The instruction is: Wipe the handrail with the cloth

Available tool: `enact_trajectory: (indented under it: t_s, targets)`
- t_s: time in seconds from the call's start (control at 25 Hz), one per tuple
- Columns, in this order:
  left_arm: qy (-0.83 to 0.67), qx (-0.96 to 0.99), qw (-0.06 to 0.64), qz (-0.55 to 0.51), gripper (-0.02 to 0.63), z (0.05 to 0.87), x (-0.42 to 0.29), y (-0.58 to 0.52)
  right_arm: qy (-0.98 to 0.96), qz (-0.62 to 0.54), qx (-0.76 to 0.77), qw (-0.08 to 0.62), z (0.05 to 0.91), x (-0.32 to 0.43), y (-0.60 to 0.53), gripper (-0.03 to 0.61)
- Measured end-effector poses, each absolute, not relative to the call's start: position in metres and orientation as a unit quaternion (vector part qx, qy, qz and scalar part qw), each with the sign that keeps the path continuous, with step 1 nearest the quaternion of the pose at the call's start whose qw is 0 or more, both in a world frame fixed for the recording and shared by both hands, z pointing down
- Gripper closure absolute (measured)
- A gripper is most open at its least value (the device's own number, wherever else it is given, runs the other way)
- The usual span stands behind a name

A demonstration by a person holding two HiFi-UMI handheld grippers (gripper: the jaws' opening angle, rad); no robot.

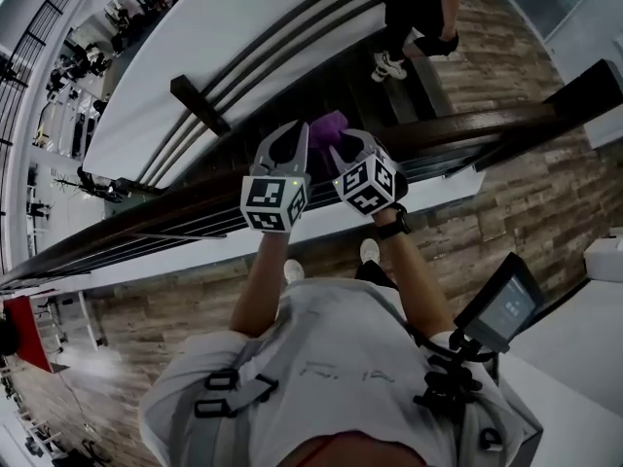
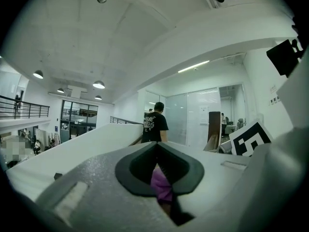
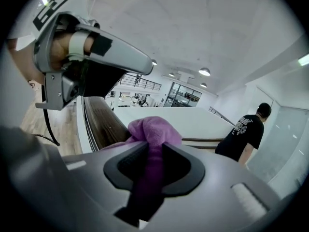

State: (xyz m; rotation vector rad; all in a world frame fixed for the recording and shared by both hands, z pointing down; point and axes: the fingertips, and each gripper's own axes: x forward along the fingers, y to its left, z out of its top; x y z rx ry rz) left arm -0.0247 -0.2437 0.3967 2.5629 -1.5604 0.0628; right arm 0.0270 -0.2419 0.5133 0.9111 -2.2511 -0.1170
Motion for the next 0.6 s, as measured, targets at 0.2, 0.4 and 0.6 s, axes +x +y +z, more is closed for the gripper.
enact_trajectory:
  t_s: [0.2,0.4,0.6]
  targets:
    - [-0.483,0.873,0.065,0.026,0.615,0.393,0.014,-0.247,-0.858,-0.038,0.381,0.342,0.511,0.054,-0.251,0.483]
    - [-0.452,0.890,0.057,0.032,0.615,0.390,0.050,-0.246,-0.846,-0.029,0.414,0.336,0.510,0.089,-0.261,0.483]
    - [-0.431,0.900,0.052,0.036,0.615,0.389,0.080,-0.249,-0.832,-0.015,0.445,0.330,0.509,0.129,-0.274,0.483]
